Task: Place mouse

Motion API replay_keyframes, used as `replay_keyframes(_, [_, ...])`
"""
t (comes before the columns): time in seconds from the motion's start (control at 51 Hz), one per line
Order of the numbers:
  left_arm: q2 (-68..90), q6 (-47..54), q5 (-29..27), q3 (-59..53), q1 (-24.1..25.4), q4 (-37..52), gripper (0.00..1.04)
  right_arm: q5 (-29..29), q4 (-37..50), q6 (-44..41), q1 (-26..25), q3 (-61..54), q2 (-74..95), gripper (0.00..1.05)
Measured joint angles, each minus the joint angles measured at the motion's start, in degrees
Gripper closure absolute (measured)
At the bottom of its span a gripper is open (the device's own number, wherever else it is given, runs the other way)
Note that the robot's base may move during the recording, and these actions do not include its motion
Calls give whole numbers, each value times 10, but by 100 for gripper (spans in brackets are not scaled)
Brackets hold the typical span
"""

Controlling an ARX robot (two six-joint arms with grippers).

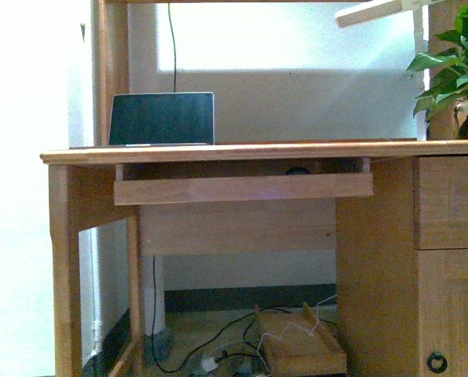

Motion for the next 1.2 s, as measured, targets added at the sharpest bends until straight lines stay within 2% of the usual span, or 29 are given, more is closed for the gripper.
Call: replay_keyframes(1.195, [0,0,0,0,0,0,8,0,0,0,0,0,0,7])
